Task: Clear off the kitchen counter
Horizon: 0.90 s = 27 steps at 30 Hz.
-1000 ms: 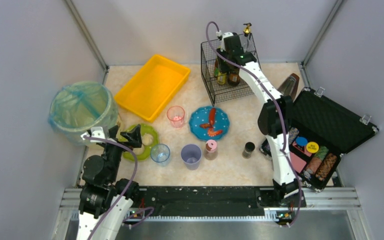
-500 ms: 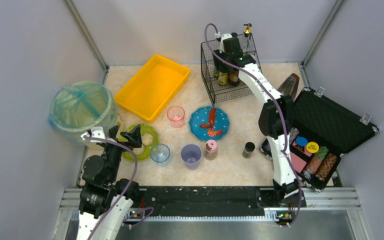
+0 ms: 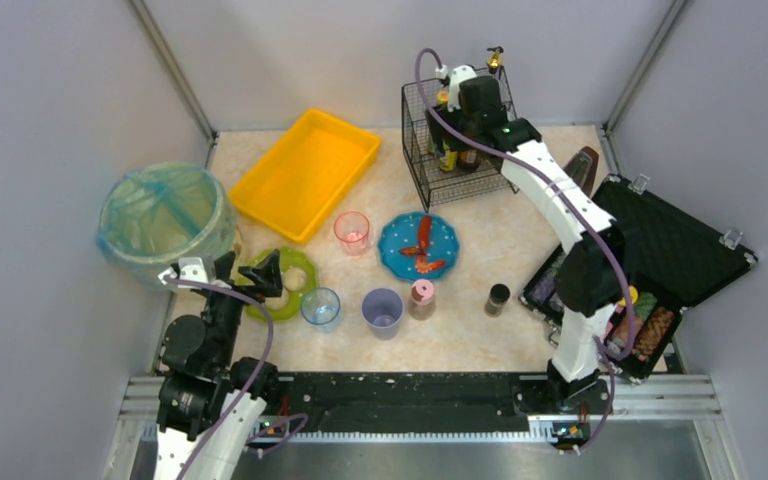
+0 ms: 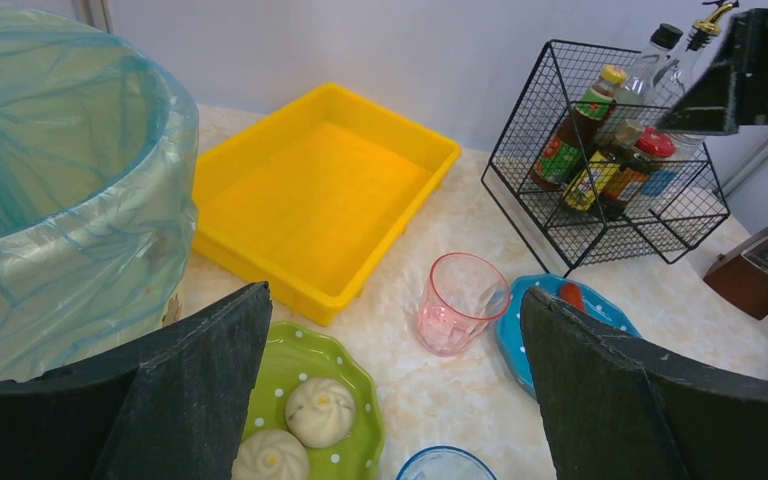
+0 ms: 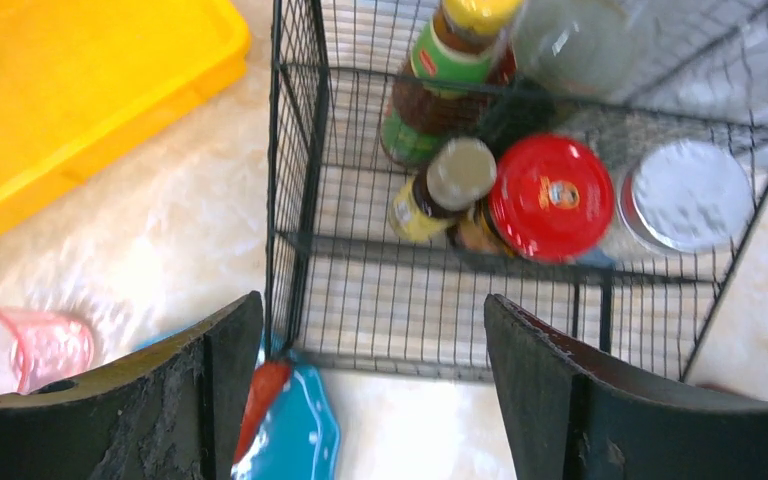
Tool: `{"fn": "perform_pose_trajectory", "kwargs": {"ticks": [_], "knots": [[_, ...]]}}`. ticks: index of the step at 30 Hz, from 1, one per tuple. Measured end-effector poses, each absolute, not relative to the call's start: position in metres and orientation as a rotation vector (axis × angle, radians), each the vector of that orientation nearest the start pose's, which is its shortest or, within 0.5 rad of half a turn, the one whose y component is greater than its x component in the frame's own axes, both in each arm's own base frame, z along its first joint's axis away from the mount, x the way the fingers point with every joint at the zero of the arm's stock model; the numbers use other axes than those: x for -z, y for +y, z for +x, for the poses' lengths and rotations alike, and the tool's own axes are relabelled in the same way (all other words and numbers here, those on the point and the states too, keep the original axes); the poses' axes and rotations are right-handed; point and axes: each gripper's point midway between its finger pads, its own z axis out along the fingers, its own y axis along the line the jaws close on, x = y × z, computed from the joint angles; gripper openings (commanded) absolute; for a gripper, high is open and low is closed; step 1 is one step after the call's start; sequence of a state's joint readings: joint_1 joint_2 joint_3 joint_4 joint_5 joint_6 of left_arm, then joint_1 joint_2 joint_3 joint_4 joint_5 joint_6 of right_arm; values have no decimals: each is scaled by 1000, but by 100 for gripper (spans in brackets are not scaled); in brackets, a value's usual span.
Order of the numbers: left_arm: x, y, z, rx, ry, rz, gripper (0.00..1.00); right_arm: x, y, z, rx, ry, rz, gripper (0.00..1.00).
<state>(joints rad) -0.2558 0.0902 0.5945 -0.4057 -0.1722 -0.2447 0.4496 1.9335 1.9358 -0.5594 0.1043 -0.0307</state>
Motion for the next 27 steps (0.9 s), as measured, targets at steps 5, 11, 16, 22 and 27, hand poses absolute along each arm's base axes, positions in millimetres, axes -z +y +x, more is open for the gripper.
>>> {"fn": "perform_pose_trajectory", "kwargs": {"ticks": [5,11,16,22,27], "knots": [[-295,-29,190,283,1461,-133,99,-263,201,458,-155,2086,-414,86],[-295,-29,190,283,1458,-133,99,-232,178,402,-190,2130,-368,89],[-295,-29,190,284,1458,-133,98,-190,155,350,-200,2224,-303,89],[-295,-29,190,285,1459,-131,98,-183,135,298,-232,2299,-212,88],[-294,-30,191,284,1466,-130,98,-180,130,265,-272,2382,-188,88]]}}
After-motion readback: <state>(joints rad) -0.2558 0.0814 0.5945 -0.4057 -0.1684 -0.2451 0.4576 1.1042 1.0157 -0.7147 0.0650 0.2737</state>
